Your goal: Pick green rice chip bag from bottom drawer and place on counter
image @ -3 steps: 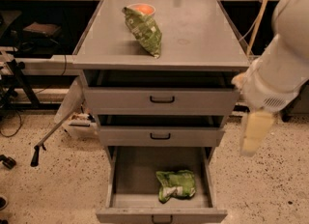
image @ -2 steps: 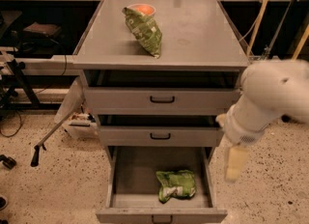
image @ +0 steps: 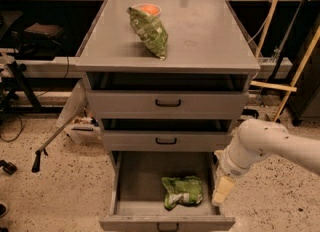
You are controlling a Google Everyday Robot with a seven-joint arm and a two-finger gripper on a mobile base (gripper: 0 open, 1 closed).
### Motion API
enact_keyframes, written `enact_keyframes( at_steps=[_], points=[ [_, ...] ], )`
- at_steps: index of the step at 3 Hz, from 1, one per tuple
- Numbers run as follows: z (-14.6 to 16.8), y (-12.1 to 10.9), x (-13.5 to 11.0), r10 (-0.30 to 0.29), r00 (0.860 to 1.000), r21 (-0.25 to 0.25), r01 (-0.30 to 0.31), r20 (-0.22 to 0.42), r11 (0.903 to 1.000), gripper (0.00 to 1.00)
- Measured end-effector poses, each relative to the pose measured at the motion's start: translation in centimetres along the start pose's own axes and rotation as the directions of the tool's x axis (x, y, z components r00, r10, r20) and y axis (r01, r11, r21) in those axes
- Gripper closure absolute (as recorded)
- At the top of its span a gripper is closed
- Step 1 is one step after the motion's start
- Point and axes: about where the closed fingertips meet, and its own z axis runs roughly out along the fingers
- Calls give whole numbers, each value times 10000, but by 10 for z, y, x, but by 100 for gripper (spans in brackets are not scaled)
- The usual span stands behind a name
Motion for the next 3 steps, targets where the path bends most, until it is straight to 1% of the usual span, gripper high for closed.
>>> enact_keyframes(
  at_steps=[1,2,3],
  points=[
    [73,-14,21,866,9934,-444,-834,751,9955,0],
    [144,-10,47,1729,9755,-1177,-1574,1360,9805,0],
    [186,12,54,2059,9687,-1870,-1786,1383,9660,0]
  ],
)
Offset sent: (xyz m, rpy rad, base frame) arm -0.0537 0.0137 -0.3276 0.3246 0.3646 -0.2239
